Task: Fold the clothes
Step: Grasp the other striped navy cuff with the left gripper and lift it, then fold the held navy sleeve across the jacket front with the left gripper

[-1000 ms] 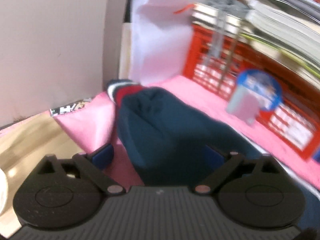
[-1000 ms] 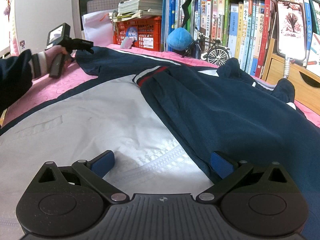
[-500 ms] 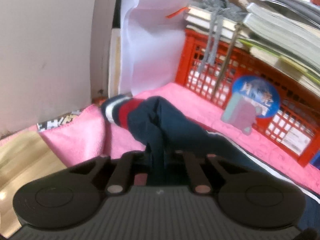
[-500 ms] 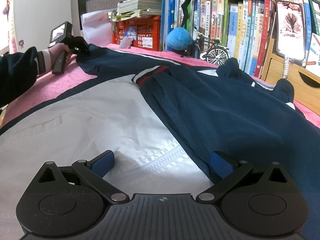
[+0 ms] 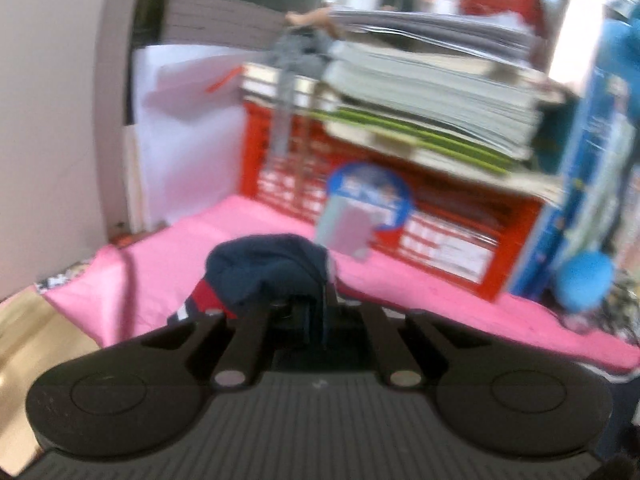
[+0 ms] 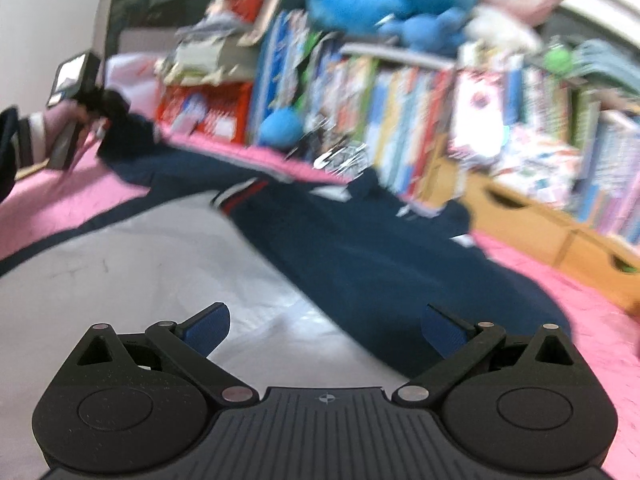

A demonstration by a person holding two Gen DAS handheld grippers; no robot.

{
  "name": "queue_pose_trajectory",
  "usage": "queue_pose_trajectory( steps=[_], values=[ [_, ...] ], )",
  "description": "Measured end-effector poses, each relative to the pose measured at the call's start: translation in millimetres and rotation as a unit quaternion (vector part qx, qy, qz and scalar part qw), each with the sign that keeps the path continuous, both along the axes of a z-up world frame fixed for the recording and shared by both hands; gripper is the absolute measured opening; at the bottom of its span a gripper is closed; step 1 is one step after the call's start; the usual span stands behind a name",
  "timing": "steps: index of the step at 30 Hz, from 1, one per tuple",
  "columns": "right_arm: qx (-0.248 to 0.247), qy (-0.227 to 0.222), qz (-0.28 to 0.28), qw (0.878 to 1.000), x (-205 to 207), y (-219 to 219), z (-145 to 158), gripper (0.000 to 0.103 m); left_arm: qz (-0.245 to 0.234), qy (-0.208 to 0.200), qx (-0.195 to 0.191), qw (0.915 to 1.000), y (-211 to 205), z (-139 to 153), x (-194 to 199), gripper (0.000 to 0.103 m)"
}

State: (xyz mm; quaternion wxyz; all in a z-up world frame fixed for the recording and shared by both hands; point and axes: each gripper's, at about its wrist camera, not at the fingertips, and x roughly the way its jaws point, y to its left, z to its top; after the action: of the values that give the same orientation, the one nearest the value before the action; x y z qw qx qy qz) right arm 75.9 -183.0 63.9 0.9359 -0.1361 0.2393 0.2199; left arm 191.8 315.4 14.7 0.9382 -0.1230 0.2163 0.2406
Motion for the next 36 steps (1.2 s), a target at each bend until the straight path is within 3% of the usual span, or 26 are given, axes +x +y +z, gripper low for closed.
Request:
queue_pose_trajectory(
  steps=[3,7,11,15,21,26,30,32,34,36],
  values=[
    [0.026,-0.017,-0.017,0.999,-15.7,-13.3,1.2,0.103,-0.002,0.011,0.018,0.9998,-11.3,-1.9,0.4,0.006],
    [0.051,-0.002,-0.011,0.999,-21.8,-19.1,-6.6,0.103,0.031,0.015,0.017,0.9993,2.0,-5.7,-2.9,0.007],
    [0.037,-0.005,-0.029,0.999,-18.1,-11.7,-20.5,0.103,0.079,0.002,0.014,0.9968,27.3,-2.3,-7.3,0.007],
    [0.010,0.023,-0.043,0.999,-7.8,-0.9,-33.1,0.103,0.092,-0.009,-0.011,0.9956,49.3,-6.1,-12.5,0.007],
    [-0.020,0.041,-0.035,0.998,-5.2,9.0,-41.5,0.103,0.032,-0.032,-0.034,0.9984,36.3,-11.6,-15.5,0.005],
    [-0.023,0.048,-0.038,0.998,-4.4,8.8,-43.6,0.103,-0.070,-0.067,-0.014,0.9952,-21.1,8.0,-17.9,0.004],
    [0.016,0.037,-0.059,0.997,-7.0,-5.6,-37.9,0.103,-0.187,-0.116,-0.001,0.9754,-101.4,31.5,-26.4,0.005],
    [0.040,0.029,-0.072,0.996,-8.7,-14.2,-34.2,0.103,-0.252,-0.132,0.010,0.9588,-151.4,39.5,-29.4,0.005],
    [0.068,0.022,-0.090,0.993,-10.2,-28.0,-28.9,0.103,-0.325,-0.134,0.020,0.9360,-205.9,43.6,-37.3,0.005],
    [0.082,0.012,-0.115,0.990,-10.4,-42.8,-23.5,0.103,-0.372,-0.106,0.046,0.9211,-257.3,34.2,-38.4,0.006]
  ],
)
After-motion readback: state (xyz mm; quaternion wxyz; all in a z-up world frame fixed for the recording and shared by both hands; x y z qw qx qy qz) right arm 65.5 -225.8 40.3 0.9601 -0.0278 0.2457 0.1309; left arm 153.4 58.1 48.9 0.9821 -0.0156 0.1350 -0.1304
